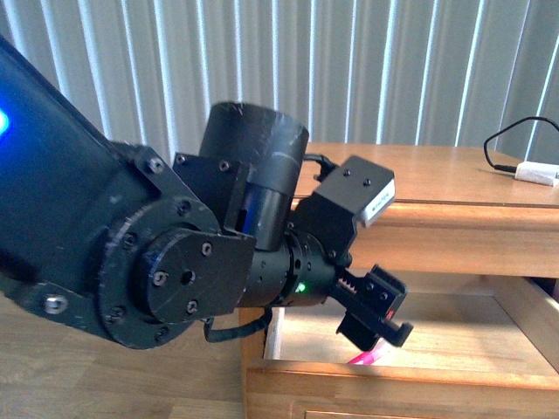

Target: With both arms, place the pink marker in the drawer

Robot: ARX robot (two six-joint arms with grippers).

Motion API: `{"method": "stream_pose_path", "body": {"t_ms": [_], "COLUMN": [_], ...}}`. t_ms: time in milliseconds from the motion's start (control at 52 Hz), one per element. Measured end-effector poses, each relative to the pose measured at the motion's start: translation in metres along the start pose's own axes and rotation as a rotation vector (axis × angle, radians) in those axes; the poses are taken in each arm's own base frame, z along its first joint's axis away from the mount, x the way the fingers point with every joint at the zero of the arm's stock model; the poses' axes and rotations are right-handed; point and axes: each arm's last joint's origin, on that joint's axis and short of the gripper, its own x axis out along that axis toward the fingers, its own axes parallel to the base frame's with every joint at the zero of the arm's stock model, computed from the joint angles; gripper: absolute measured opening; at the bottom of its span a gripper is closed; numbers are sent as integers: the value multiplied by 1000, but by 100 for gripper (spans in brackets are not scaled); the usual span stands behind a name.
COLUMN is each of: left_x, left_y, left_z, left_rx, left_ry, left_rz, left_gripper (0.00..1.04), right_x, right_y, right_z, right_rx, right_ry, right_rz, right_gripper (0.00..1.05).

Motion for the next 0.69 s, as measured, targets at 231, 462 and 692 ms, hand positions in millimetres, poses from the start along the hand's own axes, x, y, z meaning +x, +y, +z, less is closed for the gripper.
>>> {"method": "stream_pose_path", "body": {"t_ms": [231,462,692], "left_x": [-83,-182,-280], "left_y": [27,35,25], "left_z": [23,-2,-65], "left_rx": [-106,-220,-455], "left_ry": [-161,-206,-169], "left_rz": [288,483,619], "left_gripper": [99,98,98], "right_x": [0,0,0], "right_y": [0,0,0], "right_z": [0,0,0], "right_rx": [0,0,0], "right_ry": [0,0,0], "right_rz": [0,0,0], "right_gripper": [96,96,96]}}
